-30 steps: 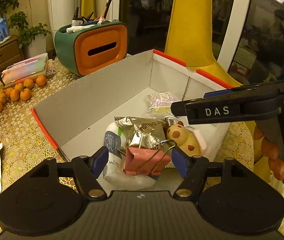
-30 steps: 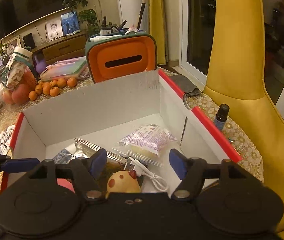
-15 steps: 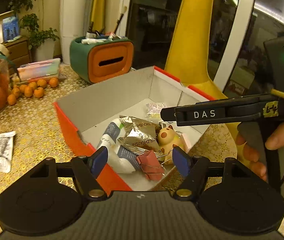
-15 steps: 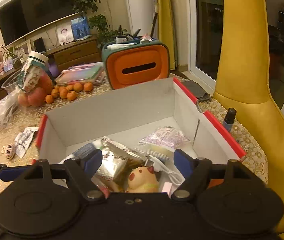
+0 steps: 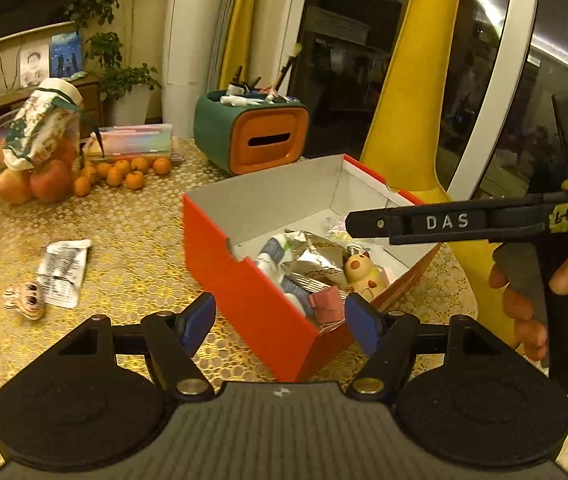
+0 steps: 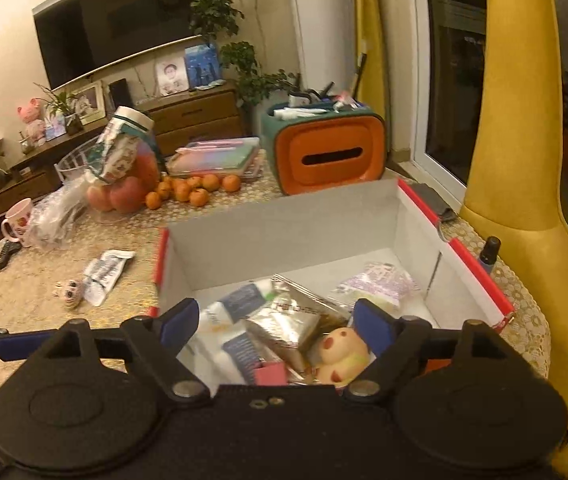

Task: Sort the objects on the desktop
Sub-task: 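Move both tools back from the box toward the plush toy and white sachet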

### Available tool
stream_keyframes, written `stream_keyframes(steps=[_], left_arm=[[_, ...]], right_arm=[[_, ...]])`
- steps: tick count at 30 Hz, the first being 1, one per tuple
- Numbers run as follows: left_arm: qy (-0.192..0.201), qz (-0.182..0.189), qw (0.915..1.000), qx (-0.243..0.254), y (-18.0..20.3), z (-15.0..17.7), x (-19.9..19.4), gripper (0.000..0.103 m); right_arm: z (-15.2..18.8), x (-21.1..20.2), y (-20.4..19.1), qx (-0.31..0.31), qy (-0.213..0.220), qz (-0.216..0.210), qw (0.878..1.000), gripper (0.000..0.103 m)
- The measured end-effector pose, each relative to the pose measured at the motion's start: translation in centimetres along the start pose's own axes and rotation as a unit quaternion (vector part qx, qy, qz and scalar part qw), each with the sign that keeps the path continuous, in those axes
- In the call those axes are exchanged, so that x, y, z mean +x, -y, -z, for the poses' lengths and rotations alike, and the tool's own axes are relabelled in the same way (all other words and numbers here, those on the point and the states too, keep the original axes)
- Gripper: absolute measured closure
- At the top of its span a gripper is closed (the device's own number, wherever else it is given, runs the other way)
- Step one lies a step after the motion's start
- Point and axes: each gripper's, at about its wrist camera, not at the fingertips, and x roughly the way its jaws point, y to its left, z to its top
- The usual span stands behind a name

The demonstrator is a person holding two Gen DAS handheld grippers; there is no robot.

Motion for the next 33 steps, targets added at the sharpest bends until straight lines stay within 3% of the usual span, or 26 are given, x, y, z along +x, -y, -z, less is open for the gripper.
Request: stream_keyframes(steps=[3,8,14,16,27,33], left_arm=[[0.009,-0.009,0.9999,0.001,-1.2,0.4,-0.7,0.02],[0.016,-0.015,0.9997,0.004,-3.9,1.1,-1.6,0.02],[0.021,-0.027,0.9994,-0.009,-7.9,2.0,-1.7,0.012],[0.023,-0.033,0.999,-0.017,-9.4,2.4,-1.6,0.002],[0.043,-0.079,0.9945,-0.054,-16.9,4.2,-0.6,0.001],[0.04,-0.088,0.9937,-0.057,-19.6,4.9,0.9,0.0]], right_arm=[[-0.5,-0.1,-1.5,-0.007,0.0,-0.001,1.0,0.017],[-1.2,0.8,-4.9,-0.02,-0.002,-0.008,1.0,0.013],[-2.1,3.2,-9.7,-0.035,-0.007,-0.025,0.999,0.011],[-2.4,4.2,-11.2,-0.038,-0.008,-0.03,0.999,0.009],[-2.6,10.0,-17.9,-0.067,-0.034,-0.047,0.996,0.006],[-3.1,13.6,-20.1,-0.072,-0.05,-0.036,0.995,0.005]])
